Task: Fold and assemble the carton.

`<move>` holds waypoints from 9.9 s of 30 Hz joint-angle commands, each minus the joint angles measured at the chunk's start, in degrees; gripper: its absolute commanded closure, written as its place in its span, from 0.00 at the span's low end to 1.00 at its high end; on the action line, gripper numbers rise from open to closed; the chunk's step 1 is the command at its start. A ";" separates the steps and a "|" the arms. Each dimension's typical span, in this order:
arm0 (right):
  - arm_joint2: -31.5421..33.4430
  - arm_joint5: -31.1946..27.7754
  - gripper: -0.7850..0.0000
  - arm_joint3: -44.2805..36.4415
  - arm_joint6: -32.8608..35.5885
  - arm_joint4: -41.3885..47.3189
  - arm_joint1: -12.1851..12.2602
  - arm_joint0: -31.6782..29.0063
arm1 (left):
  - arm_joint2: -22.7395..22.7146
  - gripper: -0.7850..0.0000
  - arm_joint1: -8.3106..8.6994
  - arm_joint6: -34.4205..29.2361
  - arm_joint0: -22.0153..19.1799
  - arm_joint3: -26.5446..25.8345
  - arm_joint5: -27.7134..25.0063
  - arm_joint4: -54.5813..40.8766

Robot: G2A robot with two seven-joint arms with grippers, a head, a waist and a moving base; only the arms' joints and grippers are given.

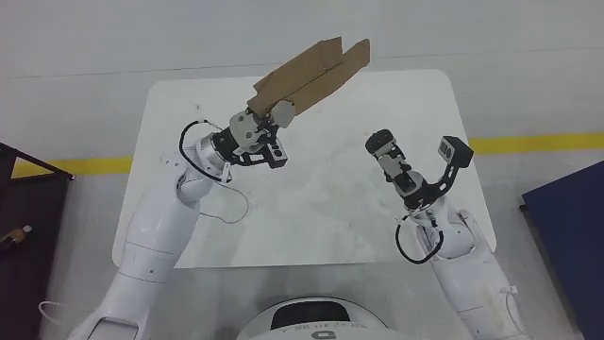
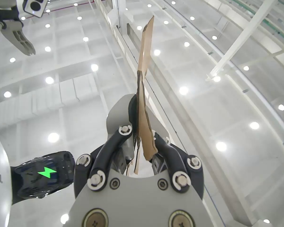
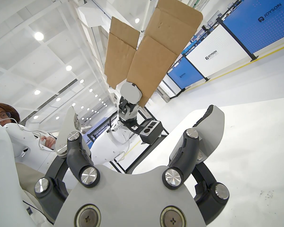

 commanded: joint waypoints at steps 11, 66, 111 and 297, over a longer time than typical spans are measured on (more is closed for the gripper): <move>-0.69 1.88 0.00 -0.57 -0.15 -0.94 -0.06 0.35 | -0.79 1.00 0.18 -3.12 -0.35 4.33 3.39 -0.75; -3.95 0.10 1.00 3.47 -7.40 5.54 -0.88 4.68 | 2.91 0.00 7.21 41.03 4.10 1.07 4.67 -62.94; -6.64 11.39 1.00 5.60 -9.81 12.65 -1.84 5.00 | -0.89 0.00 13.28 -35.71 3.98 -12.33 -32.07 97.24; -14.70 25.81 0.04 17.46 41.34 58.98 -3.87 14.63 | -7.49 1.00 16.36 -51.43 2.83 -16.10 -41.50 83.06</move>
